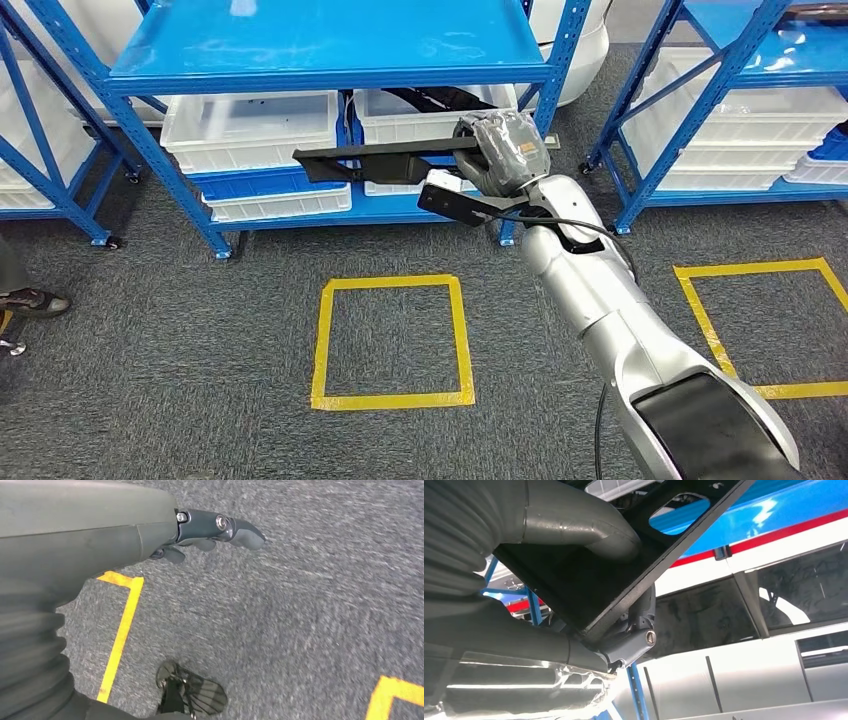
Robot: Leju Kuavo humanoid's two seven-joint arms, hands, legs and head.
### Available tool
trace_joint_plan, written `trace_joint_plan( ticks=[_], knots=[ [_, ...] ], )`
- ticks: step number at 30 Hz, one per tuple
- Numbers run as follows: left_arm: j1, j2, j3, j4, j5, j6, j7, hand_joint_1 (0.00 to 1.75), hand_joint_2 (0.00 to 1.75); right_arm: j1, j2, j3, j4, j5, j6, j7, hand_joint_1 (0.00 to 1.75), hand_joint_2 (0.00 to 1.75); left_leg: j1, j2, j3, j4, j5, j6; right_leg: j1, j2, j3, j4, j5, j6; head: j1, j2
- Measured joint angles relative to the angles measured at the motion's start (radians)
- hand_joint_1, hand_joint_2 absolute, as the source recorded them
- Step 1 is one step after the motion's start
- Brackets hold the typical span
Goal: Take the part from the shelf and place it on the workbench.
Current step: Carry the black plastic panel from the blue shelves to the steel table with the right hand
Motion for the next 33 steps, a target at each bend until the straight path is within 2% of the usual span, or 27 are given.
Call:
trace_joint_plan(
  ticks=[1,2,4,5,6,7,9,10,11,12,13,14,15,17,18,19,20,21,22,24,26,27,28,29,30,32,33],
  knots=[
    [0.0,0.0,0.0,0.0,0.0,0.001,0.001,0.0,1.75,0.001,0.0,0.0,0.0,0.0,0.0,0.0,1.64,1.75,-0.003,0.0,-0.011,0.0,0.009,0.004,0.0,0.0,-0.017,0.066,-0.032,-0.004,0.002,0.0],
    [-0.001,0.0,0.0,0.0,0.0,0.001,0.001,0.0,1.75,0.001,0.0,0.0,0.0,0.0,0.001,0.0,1.64,1.75,-0.006,0.001,-0.022,0.0,0.018,0.006,0.002,0.0,-0.026,0.117,-0.045,-0.002,0.003,0.0],
    [-0.001,-0.001,0.0,0.0,0.0,0.002,0.002,0.0,1.75,0.002,0.0,0.0,0.0,0.0,0.002,0.0,1.64,1.75,-0.012,0.001,-0.046,0.001,0.038,0.008,0.006,0.0,-0.019,0.172,-0.037,0.009,0.003,0.0],
    [-0.002,-0.002,0.0,0.0,0.0,0.003,0.002,0.0,1.75,0.001,0.001,-0.001,0.0,0.0,0.004,0.0,1.64,1.75,-0.015,0.001,-0.058,0.001,0.049,0.008,0.009,0.0,0.005,0.156,-0.014,0.015,0.003,0.0],
    [-0.003,-0.003,0.0,0.0,-0.001,0.004,0.003,0.0,1.75,0.0,0.001,-0.002,0.0,-0.001,0.006,0.0,1.64,1.75,-0.017,0.0,-0.071,0.001,0.06,0.007,0.014,0.0,0.045,0.107,0.006,0.015,0.003,0.0],
    [-0.004,-0.005,0.0,0.0,-0.001,0.005,0.004,0.0,1.75,-0.003,0.002,-0.003,-0.002,-0.001,0.008,0.0,1.64,1.75,-0.02,-0.001,-0.083,0.001,0.072,0.005,0.019,0.0,0.102,0.035,0.013,0.01,0.003,0.0],
    [-0.005,-0.007,0.001,0.0,-0.001,0.01,0.007,0.0,1.75,-0.011,0.006,-0.006,-0.006,-0.001,0.013,-0.001,1.64,1.75,-0.026,-0.002,-0.102,-0.002,0.098,-0.002,0.031,0.001,0.206,-0.123,-0.002,-0.012,0.001,0.0],
    [-0.005,-0.007,0.001,0.0,-0.001,0.012,0.008,0.0,1.75,-0.014,0.008,-0.007,-0.008,-0.001,0.016,-0.002,1.64,1.75,-0.027,-0.001,-0.106,-0.007,0.112,-0.004,0.033,0.001,0.229,-0.167,-0.009,-0.018,-0.001,0.0],
    [-0.005,-0.007,0.001,0.0,-0.001,0.014,0.009,0.0,1.75,-0.016,0.009,-0.008,-0.009,-0.002,0.018,-0.003,1.64,1.75,-0.027,-0.001,-0.11,-0.014,0.126,-0.005,0.033,0.002,0.228,-0.187,-0.008,-0.021,-0.002,0.0],
    [-0.003,-0.007,0.001,0.0,-0.001,0.016,0.009,0.0,1.75,-0.016,0.009,-0.009,-0.008,-0.003,0.02,-0.004,1.64,1.75,-0.025,-0.002,-0.117,-0.018,0.132,-0.009,0.027,0.002,0.216,-0.185,0.006,-0.025,-0.003,0.0],
    [0.0,-0.007,0.001,0.0,-0.001,0.016,0.009,0.0,1.75,-0.014,0.009,-0.009,-0.007,-0.004,0.022,-0.006,1.64,1.75,-0.023,-0.002,-0.128,-0.012,0.118,-0.013,0.021,0.001,0.205,-0.187,0.02,-0.033,-0.001,0.0],
    [0.003,-0.008,0.002,0.001,-0.001,0.016,0.009,0.0,1.75,-0.013,0.009,-0.009,-0.006,-0.004,0.023,-0.007,1.64,1.75,-0.019,-0.003,-0.14,0.007,0.086,-0.019,0.016,0.0,0.194,-0.188,0.033,-0.042,-0.001,0.0],
    [0.006,-0.008,0.002,0.001,-0.001,0.016,0.009,0.0,1.75,-0.011,0.009,-0.009,-0.005,-0.004,0.024,-0.008,1.64,1.75,-0.015,-0.002,-0.155,0.045,0.036,-0.028,0.012,-0.002,0.181,-0.188,0.048,-0.053,-0.003,0.0],
    [0.008,-0.008,0.002,0.001,-0.002,0.017,0.009,0.0,1.75,-0.012,0.009,-0.009,-0.005,-0.004,0.024,-0.01,1.64,1.75,-0.007,-0.002,-0.182,0.172,-0.062,-0.04,0.012,-0.004,0.155,-0.184,0.071,-0.058,-0.005,0.0],
    [0.007,-0.008,0.002,0.001,-0.002,0.017,0.008,0.0,1.75,-0.013,0.01,-0.01,-0.005,-0.004,0.024,-0.011,1.64,1.75,-0.002,-0.002,-0.188,0.243,-0.081,-0.047,0.012,-0.004,0.136,-0.179,0.083,-0.056,-0.005,0.0],
    [0.006,-0.008,0.002,0.001,-0.003,0.017,0.008,0.0,1.75,-0.012,0.01,-0.01,-0.005,-0.004,0.024,-0.012,1.64,1.75,0.003,-0.002,-0.183,0.292,-0.075,-0.052,0.01,-0.004,0.116,-0.173,0.095,-0.053,-0.005,0.0],
    [0.006,-0.008,0.002,0.001,-0.004,0.017,0.007,0.0,1.75,-0.012,0.01,-0.01,-0.005,-0.004,0.023,-0.012,1.64,1.75,0.008,-0.002,-0.163,0.307,-0.049,-0.057,0.007,-0.004,0.097,-0.165,0.104,-0.048,-0.005,0.0],
    [0.005,-0.008,0.002,0.001,-0.005,0.016,0.006,0.0,1.75,-0.011,0.01,-0.011,-0.005,-0.004,0.022,-0.013,1.64,1.75,0.014,-0.002,-0.124,0.29,-0.02,-0.063,0.004,-0.004,0.076,-0.156,0.114,-0.042,-0.006,0.0],
    [0.004,-0.008,0.002,0.001,-0.006,0.016,0.005,0.0,1.75,-0.012,0.009,-0.013,-0.005,-0.003,0.021,-0.013,1.64,1.75,0.019,-0.002,-0.078,0.241,-0.012,-0.068,0.002,-0.004,0.061,-0.147,0.121,-0.037,-0.006,0.0],
    [-0.002,-0.008,0.002,0.0,-0.008,0.015,0.003,0.0,1.75,-0.012,0.007,-0.02,-0.005,-0.001,0.019,-0.013,1.64,1.75,0.018,-0.007,0.02,0.107,-0.051,-0.068,0.003,-0.003,0.04,-0.135,0.136,-0.02,-0.005,0.0],
    [-0.009,-0.008,0.001,-0.001,-0.013,0.015,0.003,0.0,1.75,-0.013,0.008,-0.026,-0.006,0.0,0.016,-0.014,1.64,1.75,0.008,-0.009,0.054,0.038,-0.081,-0.051,0.007,-0.003,0.031,-0.139,0.159,-0.001,-0.004,0.0],
    [-0.01,-0.008,0.001,0.0,-0.015,0.015,0.004,0.0,1.75,-0.013,0.007,-0.027,-0.005,0.0,0.015,-0.014,1.64,1.75,0.007,-0.007,0.044,0.036,-0.069,-0.037,0.009,-0.003,0.027,-0.143,0.169,0.008,-0.003,0.0],
    [-0.012,-0.009,0.001,0.0,-0.016,0.015,0.004,0.0,1.75,-0.012,0.005,-0.029,-0.005,0.0,0.014,-0.014,1.64,1.75,0.005,-0.004,0.035,0.03,-0.054,-0.025,0.01,-0.002,0.018,-0.139,0.163,0.011,-0.003,0.0],
    [-0.013,-0.009,0.001,0.0,-0.016,0.015,0.004,0.0,1.75,-0.012,0.002,-0.031,-0.005,0.0,0.014,-0.014,1.64,1.75,0.003,-0.001,0.021,0.025,-0.036,-0.012,0.01,-0.001,0.004,-0.12,0.137,0.007,-0.001,0.0],
    [-0.014,-0.009,0.001,0.0,-0.017,0.015,0.004,0.0,1.75,-0.012,0.0,-0.033,-0.005,0.0,0.013,-0.014,1.64,1.75,0.003,0.002,0.005,0.021,-0.019,-0.003,0.011,0.0,-0.014,-0.08,0.094,-0.001,0.001,0.0],
    [-0.015,-0.009,0.002,-0.001,-0.017,0.015,0.003,0.0,1.75,-0.012,-0.003,-0.034,-0.005,0.001,0.013,-0.014,1.64,1.75,-0.002,0.003,-0.035,0.02,0.012,0.007,0.01,0.0,-0.05,0.054,-0.001,-0.014,0.005,0.0],
    [-0.016,-0.009,0.002,-0.001,-0.017,0.016,0.002,0.0,1.75,-0.011,-0.004,-0.035,-0.005,0.001,0.013,-0.014,1.64,1.75,-0.004,0.003,-0.055,0.02,0.026,0.008,0.01,0.0,-0.061,0.126,-0.019,-0.01,0.005,0.0]
  ],
)
